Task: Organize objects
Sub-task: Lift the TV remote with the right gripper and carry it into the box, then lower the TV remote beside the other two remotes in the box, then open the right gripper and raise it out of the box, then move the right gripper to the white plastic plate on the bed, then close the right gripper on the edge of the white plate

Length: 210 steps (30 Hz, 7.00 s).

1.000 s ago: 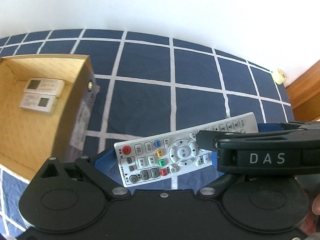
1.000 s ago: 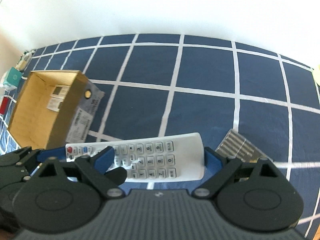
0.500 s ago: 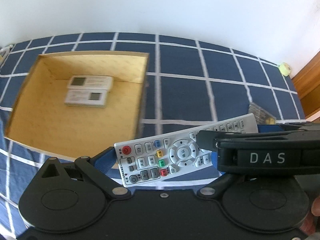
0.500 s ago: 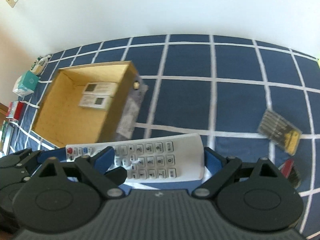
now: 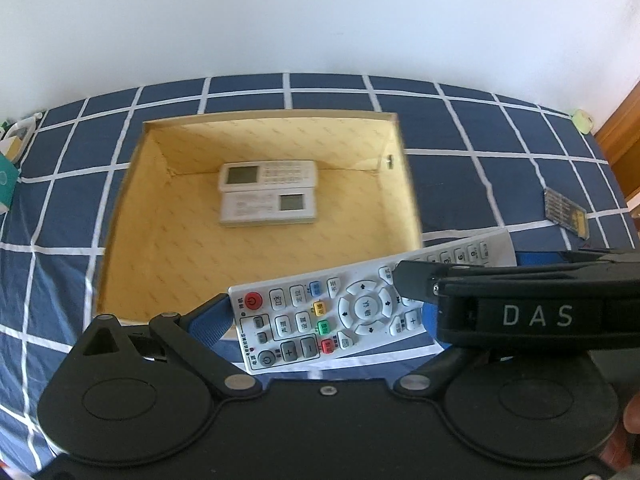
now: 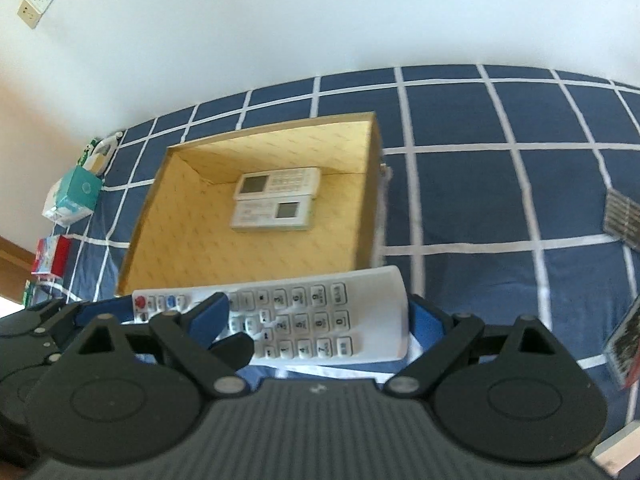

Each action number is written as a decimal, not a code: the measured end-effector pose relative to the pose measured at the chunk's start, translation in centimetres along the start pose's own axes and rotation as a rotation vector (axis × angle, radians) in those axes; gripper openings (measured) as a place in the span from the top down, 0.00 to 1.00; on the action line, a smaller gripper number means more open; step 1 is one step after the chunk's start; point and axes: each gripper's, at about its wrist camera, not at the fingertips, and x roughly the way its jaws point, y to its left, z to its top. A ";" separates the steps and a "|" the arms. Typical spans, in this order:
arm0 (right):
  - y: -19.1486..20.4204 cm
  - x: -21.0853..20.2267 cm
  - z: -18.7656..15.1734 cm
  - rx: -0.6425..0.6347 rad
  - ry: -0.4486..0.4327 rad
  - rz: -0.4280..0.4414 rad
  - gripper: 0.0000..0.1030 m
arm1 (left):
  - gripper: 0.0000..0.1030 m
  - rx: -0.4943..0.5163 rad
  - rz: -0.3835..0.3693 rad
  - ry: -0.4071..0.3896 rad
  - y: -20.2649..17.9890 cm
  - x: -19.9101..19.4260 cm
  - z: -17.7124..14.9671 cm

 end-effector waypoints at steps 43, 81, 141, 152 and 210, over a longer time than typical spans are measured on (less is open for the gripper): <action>3.0 20.8 6.1 0.208 0.241 -0.083 0.09 | 0.03 0.051 -0.090 0.293 12.0 18.2 7.4; 4.0 20.5 6.2 0.201 0.246 -0.094 0.08 | 0.02 0.001 -0.082 0.261 12.7 16.3 7.5; -18.7 -4.5 -6.4 0.065 0.140 -0.075 0.00 | 0.00 -0.160 0.054 0.168 -15.2 4.0 -8.9; -27.0 -5.7 -8.4 0.013 0.193 -0.103 0.00 | 0.00 -0.201 0.074 0.193 -22.8 5.9 -12.5; -36.6 -2.4 -14.8 -0.083 0.394 -0.119 0.13 | 0.00 -0.288 -0.057 0.322 -34.1 11.9 -19.4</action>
